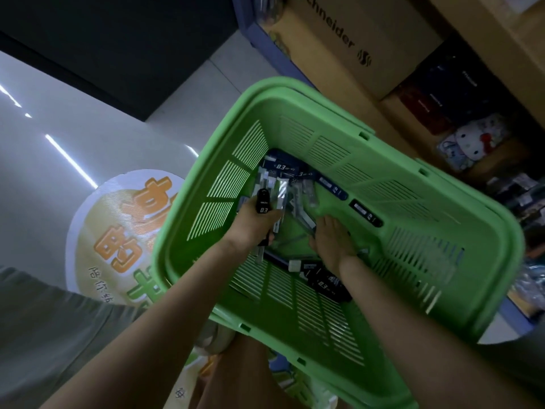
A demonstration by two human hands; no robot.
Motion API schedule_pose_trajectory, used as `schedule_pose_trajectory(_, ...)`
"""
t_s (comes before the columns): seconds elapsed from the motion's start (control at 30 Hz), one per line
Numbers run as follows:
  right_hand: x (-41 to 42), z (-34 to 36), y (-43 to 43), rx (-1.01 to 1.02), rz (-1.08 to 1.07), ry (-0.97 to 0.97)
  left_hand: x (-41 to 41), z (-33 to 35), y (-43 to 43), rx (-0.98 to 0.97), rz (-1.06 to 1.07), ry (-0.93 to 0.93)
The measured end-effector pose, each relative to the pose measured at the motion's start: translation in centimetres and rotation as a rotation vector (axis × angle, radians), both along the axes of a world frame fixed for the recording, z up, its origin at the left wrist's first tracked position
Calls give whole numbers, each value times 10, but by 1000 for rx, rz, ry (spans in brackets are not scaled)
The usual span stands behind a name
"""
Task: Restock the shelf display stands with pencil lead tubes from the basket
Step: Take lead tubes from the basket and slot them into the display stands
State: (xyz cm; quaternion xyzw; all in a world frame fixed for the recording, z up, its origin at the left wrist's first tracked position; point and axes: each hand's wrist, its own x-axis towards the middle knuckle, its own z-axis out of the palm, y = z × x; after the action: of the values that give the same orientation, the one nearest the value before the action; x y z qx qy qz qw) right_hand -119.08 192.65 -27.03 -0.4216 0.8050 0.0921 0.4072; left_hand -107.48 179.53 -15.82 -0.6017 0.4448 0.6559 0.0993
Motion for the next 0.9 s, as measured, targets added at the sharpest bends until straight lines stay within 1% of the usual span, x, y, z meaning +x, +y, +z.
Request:
schedule_pose_trajectory(0.07,1,8,-1,77,-81,-83,2,3,4,28,77,11)
schedule_pose_trajectory(0.17,4,25,1,72,-161,-175,5,4,9,63,184,23)
schedule_pose_trajectory(0.27,6,56,7,-46,-203,-305,4,5,15,103,279,-5)
schedule_pose_trajectory(0.37,11,90,6,-213,-234,-430,2,8,25,87,311,39)
schedule_pose_trajectory(0.47,25,108,-2,-365,-270,-428,1,15,35,69,271,106)
schedule_pose_trajectory(0.57,38,115,-10,-349,-316,-421,1,22,36,53,293,151)
schedule_pose_trajectory(0.63,42,120,-10,-301,-264,-446,2,23,33,53,339,154)
schedule_pose_trajectory(0.73,40,122,0,-246,29,-411,5,20,27,36,397,125)
schedule_pose_trajectory(0.8,33,120,4,-244,183,-420,7,19,23,0,383,85)
schedule_pose_trajectory(0.83,28,114,7,-274,207,-428,8,19,21,-25,348,69)
schedule_pose_trajectory(0.9,14,92,12,-361,169,-426,10,19,18,-58,263,60)
